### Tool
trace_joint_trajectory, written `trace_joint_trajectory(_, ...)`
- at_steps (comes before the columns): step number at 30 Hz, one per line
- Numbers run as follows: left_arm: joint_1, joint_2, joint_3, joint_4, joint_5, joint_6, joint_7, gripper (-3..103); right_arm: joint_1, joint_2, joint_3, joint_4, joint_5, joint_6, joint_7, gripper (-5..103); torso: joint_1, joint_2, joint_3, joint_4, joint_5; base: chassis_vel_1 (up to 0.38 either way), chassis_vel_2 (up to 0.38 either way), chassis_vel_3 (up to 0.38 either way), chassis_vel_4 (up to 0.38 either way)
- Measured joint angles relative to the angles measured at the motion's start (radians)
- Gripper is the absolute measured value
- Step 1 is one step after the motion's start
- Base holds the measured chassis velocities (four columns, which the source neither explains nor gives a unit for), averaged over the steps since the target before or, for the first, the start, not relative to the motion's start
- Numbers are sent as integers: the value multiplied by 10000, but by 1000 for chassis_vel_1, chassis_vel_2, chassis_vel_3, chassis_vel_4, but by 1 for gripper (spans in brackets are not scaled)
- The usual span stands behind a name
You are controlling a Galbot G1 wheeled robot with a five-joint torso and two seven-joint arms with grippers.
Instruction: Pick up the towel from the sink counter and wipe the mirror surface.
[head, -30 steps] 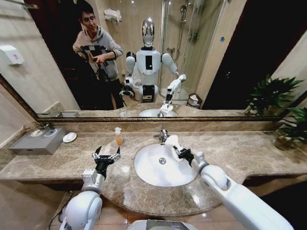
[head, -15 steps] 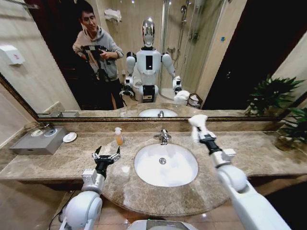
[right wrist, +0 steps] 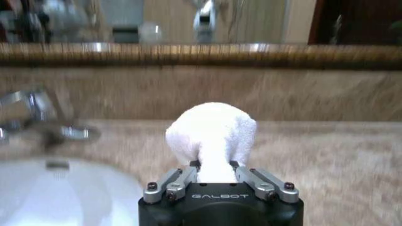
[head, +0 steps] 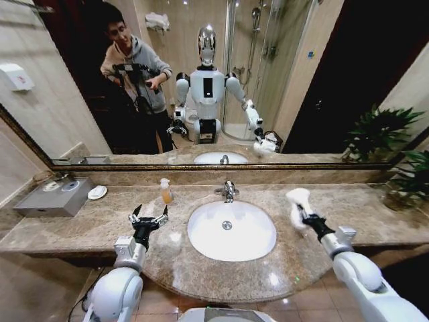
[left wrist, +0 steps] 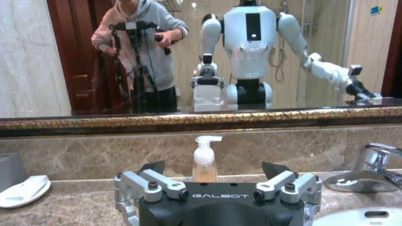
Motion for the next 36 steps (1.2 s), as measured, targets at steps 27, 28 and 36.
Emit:
trace_joint_trajectory(27, 1, 0, 0, 0, 0, 0, 0, 100, 344, -878, -448, -197, 300, -1234, -141, 33, 0, 0, 0, -2, -2, 0, 0, 0, 0)
trace_joint_trajectory(28, 1, 0, 0, 0, 0, 0, 0, 100, 344, -878, -448, -197, 300, -1234, -141, 33, 0, 0, 0, -2, -2, 0, 0, 0, 0)
trace_joint_trajectory(36, 1, 0, 0, 1, 0, 0, 0, 100, 209, -837, -434, -103, 221, -1249, -107, 66, 0, 0, 0, -2, -2, 0, 0, 0, 0)
